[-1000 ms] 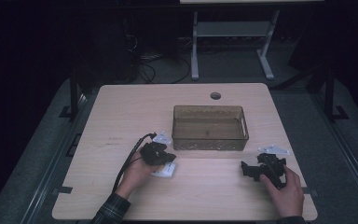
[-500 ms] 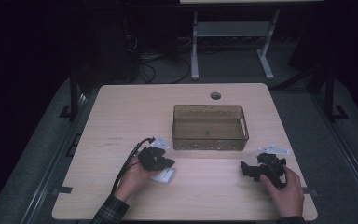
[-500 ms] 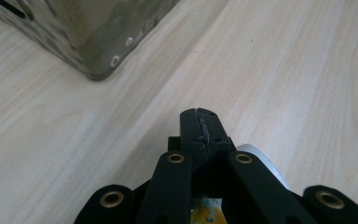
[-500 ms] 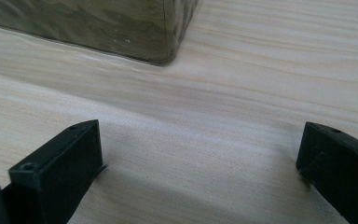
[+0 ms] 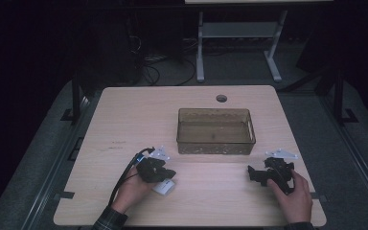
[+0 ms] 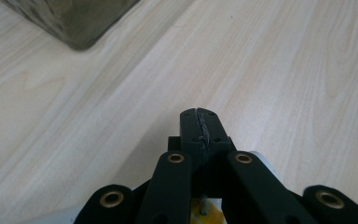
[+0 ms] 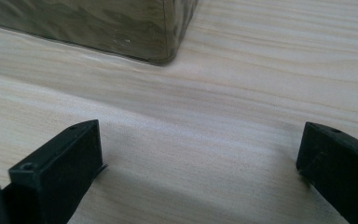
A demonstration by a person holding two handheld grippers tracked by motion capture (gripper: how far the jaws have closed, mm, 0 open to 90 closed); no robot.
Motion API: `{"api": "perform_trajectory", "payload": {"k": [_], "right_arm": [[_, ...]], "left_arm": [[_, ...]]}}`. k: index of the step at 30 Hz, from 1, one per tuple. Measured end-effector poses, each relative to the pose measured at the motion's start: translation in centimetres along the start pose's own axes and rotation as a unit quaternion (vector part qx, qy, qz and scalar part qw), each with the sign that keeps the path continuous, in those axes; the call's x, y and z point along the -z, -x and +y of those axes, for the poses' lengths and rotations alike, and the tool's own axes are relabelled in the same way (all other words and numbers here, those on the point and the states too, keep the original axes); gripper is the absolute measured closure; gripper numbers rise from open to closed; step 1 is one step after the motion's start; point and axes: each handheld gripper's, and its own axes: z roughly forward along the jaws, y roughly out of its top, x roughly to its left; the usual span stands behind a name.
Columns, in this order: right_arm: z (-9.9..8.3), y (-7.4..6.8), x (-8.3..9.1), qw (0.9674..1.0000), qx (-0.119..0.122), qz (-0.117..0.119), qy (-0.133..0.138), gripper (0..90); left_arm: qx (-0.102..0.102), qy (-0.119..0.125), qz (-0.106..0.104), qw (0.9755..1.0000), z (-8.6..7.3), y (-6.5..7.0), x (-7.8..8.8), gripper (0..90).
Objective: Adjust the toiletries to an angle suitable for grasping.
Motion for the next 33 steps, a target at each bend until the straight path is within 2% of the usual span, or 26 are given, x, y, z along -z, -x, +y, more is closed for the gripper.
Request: {"api": "perform_trajectory", "payload": {"k": [11, 17, 33], "right_arm": [[0.0, 0.0, 0.0, 1.0000, 0.000, 0.000, 0.000, 0.0], [0.0, 0.0, 0.0, 1.0000, 0.000, 0.000, 0.000, 0.0], [0.0, 0.0, 0.0, 1.0000, -0.001, 0.000, 0.000, 0.0]], "left_arm": [[0.004, 0.007, 0.000, 1.0000, -1.6, 1.2, 1.3, 89.6], [0.002, 0.004, 0.000, 1.0000, -2.3, 1.5, 2.0, 89.6], [0.015, 0.005, 0.003, 0.9999, -4.7, 2.2, 3.6, 89.6]]}}
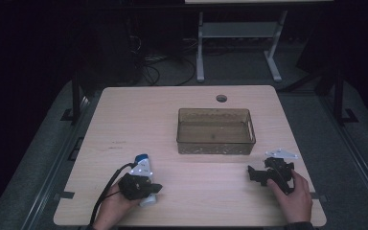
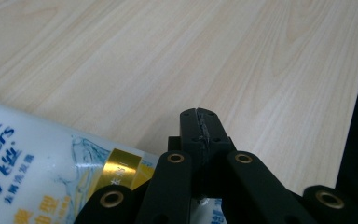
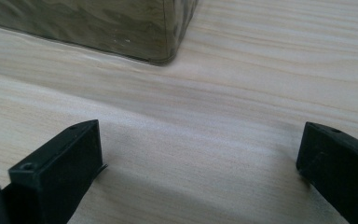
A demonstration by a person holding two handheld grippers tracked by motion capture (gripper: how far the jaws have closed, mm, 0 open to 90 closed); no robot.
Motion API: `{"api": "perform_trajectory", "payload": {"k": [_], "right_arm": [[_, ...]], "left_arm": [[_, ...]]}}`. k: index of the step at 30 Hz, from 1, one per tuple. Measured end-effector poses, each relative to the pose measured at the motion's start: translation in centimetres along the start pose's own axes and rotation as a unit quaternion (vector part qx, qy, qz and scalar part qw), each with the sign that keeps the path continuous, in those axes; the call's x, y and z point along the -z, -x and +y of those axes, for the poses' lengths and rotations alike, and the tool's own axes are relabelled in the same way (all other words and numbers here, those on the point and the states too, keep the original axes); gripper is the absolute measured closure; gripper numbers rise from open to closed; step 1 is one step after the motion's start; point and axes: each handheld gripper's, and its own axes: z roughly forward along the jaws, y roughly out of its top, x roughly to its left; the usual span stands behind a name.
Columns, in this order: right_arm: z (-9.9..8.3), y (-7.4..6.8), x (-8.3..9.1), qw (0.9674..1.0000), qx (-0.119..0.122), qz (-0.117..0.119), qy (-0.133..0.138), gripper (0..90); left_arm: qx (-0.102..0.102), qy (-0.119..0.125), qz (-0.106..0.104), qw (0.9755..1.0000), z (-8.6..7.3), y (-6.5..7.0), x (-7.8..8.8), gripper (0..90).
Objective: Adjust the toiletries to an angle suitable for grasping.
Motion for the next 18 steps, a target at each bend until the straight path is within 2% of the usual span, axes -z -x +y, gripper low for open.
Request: {"api": "perform_trajectory", "payload": {"k": [5, 9, 15, 18], "right_arm": [[0.0, 0.0, 0.0, 1.0000, 0.000, 0.000, 0.000, 0.0], [0.0, 0.0, 0.0, 1.0000, 0.001, 0.000, -0.001, 0.0], [0.0, 0.0, 0.0, 1.0000, 0.000, 0.000, 0.000, 0.0], [0.0, 0.0, 0.0, 1.0000, 0.000, 0.000, 0.000, 0.0]], "left_arm": [[0.009, 0.003, 0.000, 1.0000, -0.9, 0.4, 0.4, 89.6], [0.009, -0.004, 0.001, 1.0000, -1.2, 0.2, 0.5, 89.6], [0.007, 0.015, 0.002, 0.9999, -0.7, 0.2, 1.2, 89.6], [0.009, 0.035, 0.005, 0.9993, -0.4, -0.2, 2.0, 89.6]]}}
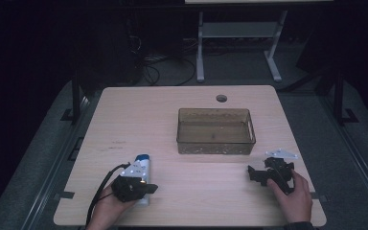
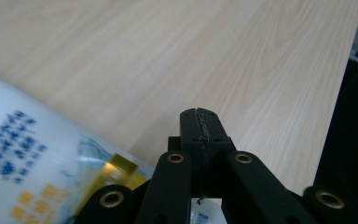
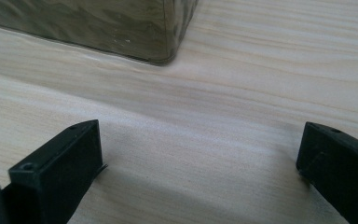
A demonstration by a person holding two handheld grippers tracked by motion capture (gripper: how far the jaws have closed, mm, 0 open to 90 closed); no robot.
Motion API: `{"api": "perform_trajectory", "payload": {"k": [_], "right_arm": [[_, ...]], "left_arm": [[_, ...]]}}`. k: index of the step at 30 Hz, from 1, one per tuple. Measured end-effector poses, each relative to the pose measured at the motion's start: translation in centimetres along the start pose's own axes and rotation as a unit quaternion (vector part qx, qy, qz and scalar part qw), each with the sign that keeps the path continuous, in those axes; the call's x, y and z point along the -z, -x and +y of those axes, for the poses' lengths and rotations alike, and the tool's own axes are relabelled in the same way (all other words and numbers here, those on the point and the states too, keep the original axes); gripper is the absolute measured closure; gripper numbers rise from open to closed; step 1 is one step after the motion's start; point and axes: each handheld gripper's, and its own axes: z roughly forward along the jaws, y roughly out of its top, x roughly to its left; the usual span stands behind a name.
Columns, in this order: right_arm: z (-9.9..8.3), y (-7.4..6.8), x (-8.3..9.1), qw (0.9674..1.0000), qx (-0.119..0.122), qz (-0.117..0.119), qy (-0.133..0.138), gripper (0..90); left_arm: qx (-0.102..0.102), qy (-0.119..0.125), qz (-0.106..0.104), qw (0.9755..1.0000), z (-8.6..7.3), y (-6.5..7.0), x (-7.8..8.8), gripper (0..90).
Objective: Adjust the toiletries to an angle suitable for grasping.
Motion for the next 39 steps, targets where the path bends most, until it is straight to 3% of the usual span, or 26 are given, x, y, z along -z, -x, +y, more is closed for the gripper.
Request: {"api": "perform_trajectory", "payload": {"k": [5, 13, 18, 25, 31, 39], "right_arm": [[0.0, 0.0, 0.0, 1.0000, 0.000, 0.000, 0.000, 0.0], [0.0, 0.0, 0.0, 1.0000, -0.001, 0.000, 0.000, 0.0], [0.0, 0.0, 0.0, 1.0000, 0.000, 0.000, 0.000, 0.0], [0.0, 0.0, 0.0, 1.0000, 0.000, 0.000, 0.000, 0.0], [0.0, 0.0, 0.0, 1.0000, 0.001, 0.000, 0.000, 0.0], [0.0, 0.0, 0.0, 1.0000, 0.002, 0.000, 0.000, 0.0]], "left_arm": [[0.005, 0.012, 0.017, 0.9998, 0.1, -0.9, 1.0, 89.6], [0.011, 0.028, 0.059, 0.9978, -0.5, -3.5, 2.7, 89.6], [0.018, 0.028, 0.092, 0.9952, -1.2, -4.9, 3.3, 89.6], [0.045, 0.039, 0.120, 0.9910, -2.7, -7.1, 3.5, 89.6], [0.064, 0.031, 0.134, 0.9884, -3.8, -8.8, 2.4, 89.6], [0.068, 0.017, 0.124, 0.9898, -3.9, -8.8, 1.2, 89.6]]}}
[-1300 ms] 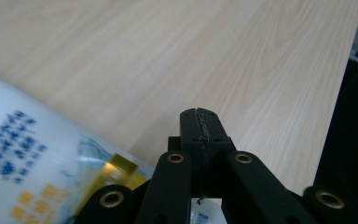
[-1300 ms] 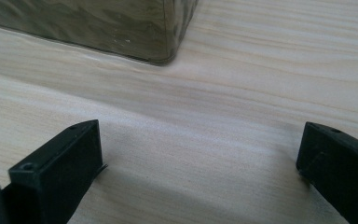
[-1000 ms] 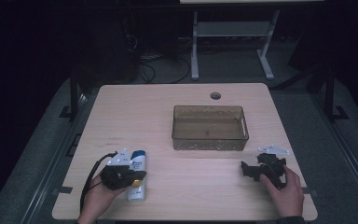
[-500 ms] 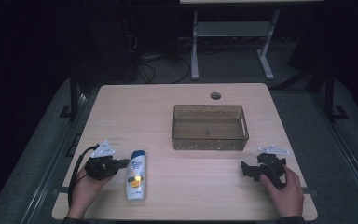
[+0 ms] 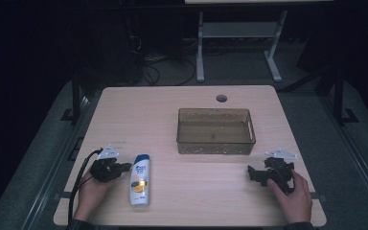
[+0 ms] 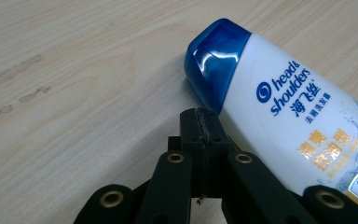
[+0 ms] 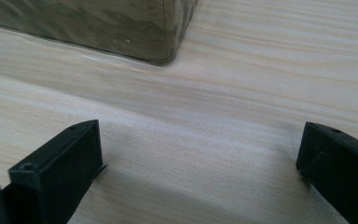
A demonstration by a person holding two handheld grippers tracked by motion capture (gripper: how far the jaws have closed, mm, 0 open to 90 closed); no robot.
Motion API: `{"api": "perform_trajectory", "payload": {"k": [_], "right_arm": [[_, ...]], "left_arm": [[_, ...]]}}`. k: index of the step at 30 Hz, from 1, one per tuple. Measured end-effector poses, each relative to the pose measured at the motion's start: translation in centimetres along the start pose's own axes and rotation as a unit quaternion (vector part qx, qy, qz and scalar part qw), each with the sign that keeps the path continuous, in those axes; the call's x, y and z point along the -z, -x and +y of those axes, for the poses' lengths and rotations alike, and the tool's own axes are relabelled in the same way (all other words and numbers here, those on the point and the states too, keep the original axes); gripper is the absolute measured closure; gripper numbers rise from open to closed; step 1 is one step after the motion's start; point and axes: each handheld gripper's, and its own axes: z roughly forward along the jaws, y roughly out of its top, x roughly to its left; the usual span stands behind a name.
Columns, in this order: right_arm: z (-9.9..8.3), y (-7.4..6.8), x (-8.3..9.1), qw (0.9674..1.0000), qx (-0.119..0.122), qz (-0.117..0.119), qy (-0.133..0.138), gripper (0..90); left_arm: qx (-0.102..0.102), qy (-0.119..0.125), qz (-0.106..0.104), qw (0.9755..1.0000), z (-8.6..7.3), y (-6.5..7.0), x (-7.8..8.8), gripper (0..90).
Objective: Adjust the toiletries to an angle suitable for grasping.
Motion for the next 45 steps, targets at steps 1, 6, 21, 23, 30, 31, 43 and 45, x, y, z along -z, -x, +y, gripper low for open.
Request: {"api": "perform_trajectory", "payload": {"k": [1, 6, 21, 23, 30, 31, 43, 45], "right_arm": [[0.0, 0.0, 0.0, 1.0000, 0.000, 0.000, 0.000, 0.0], [0.0, 0.0, 0.0, 1.0000, 0.000, 0.000, 0.000, 0.0], [0.0, 0.0, 0.0, 1.0000, 0.000, 0.000, 0.000, 0.0], [0.0, 0.0, 0.0, 1.0000, 0.000, 0.000, 0.000, 0.0], [0.0, 0.0, 0.0, 1.0000, 0.000, 0.000, 0.000, 0.0], [0.0, 0.0, 0.0, 1.0000, 0.000, 0.000, 0.000, 0.0], [0.0, 0.0, 0.0, 1.0000, -0.001, 0.000, 0.000, 0.0], [0.0, 0.0, 0.0, 1.0000, 0.000, 0.000, 0.000, 0.0]], "left_arm": [[-0.002, 0.000, 0.001, 1.0000, 0.0, 0.0, -0.1, 89.6], [-0.003, -0.002, -0.002, 1.0000, 0.2, 0.2, -0.3, 89.6], [0.006, -0.001, -0.021, 0.9998, 0.9, 0.8, -0.9, 89.6], [0.005, -0.002, -0.026, 0.9997, 1.1, 0.8, -1.1, 89.6], [0.001, 0.002, -0.033, 0.9995, 1.7, 1.2, -1.5, 89.6], [0.000, 0.002, -0.034, 0.9994, 1.8, 1.2, -1.5, 89.6], [-0.014, -0.001, -0.048, 0.9988, 3.0, 2.1, -2.5, 89.6], [-0.014, -0.001, -0.050, 0.9987, 3.1, 2.3, -2.7, 89.6]]}}
